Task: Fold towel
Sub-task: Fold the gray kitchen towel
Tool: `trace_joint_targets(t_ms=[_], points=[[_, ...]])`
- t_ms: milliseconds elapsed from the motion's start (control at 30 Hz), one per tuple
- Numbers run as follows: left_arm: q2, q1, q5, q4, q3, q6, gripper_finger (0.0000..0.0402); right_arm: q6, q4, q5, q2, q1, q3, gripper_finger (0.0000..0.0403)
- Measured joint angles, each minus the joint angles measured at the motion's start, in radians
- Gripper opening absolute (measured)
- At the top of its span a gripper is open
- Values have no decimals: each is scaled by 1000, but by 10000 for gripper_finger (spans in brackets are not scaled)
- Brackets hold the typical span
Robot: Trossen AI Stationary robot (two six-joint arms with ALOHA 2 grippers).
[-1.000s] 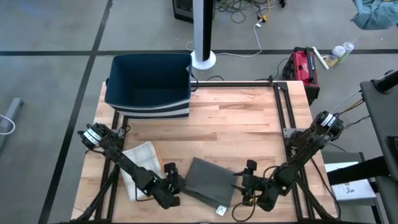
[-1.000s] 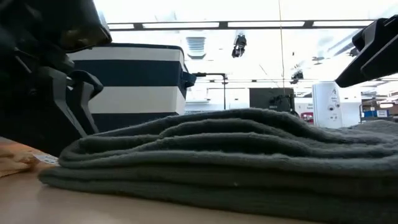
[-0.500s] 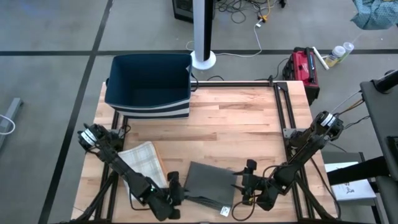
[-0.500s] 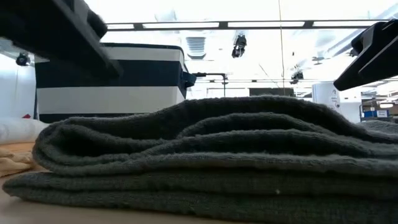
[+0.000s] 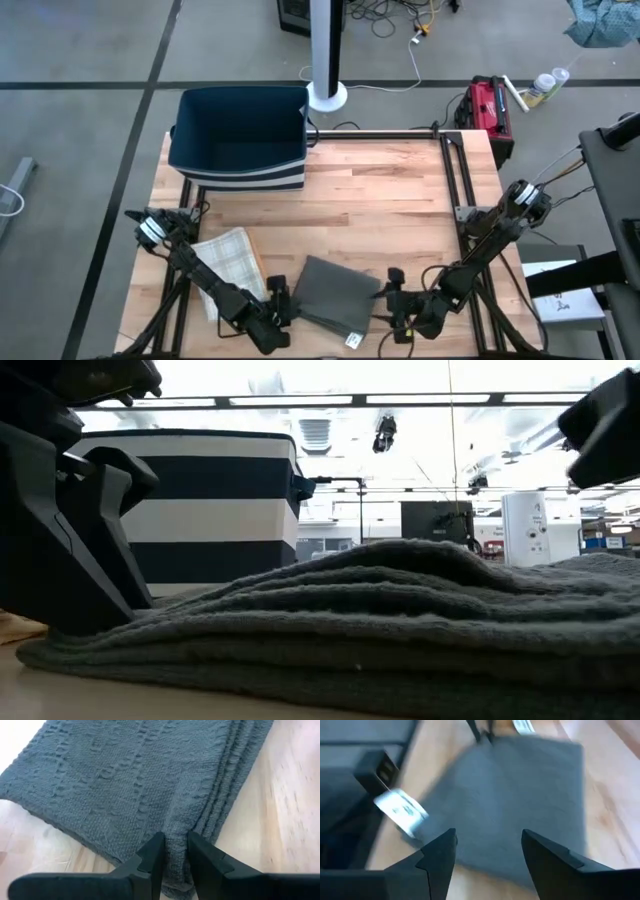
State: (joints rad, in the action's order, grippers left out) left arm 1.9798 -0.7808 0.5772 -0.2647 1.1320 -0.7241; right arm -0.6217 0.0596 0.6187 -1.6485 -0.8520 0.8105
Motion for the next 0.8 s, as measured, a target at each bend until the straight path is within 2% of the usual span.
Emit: trace_joint_targets(t_ms=[167, 333, 500, 667, 800], points=[[-3, -3, -5, -6, 2, -3, 77, 87, 118, -13, -112, 15, 36, 222], [-3, 0, -5, -5, 0, -24, 77, 88, 85, -79, -262, 52, 120, 220], [-3, 1, -1, -1, 0, -41, 77, 34, -198, -60, -258, 88, 183, 224], [17, 23, 70, 88, -2, 49, 77, 50, -431, 32, -178, 116, 162, 226], [32, 86, 112, 141, -2, 107, 77, 64, -552, 48, -88, 142, 131, 222]])
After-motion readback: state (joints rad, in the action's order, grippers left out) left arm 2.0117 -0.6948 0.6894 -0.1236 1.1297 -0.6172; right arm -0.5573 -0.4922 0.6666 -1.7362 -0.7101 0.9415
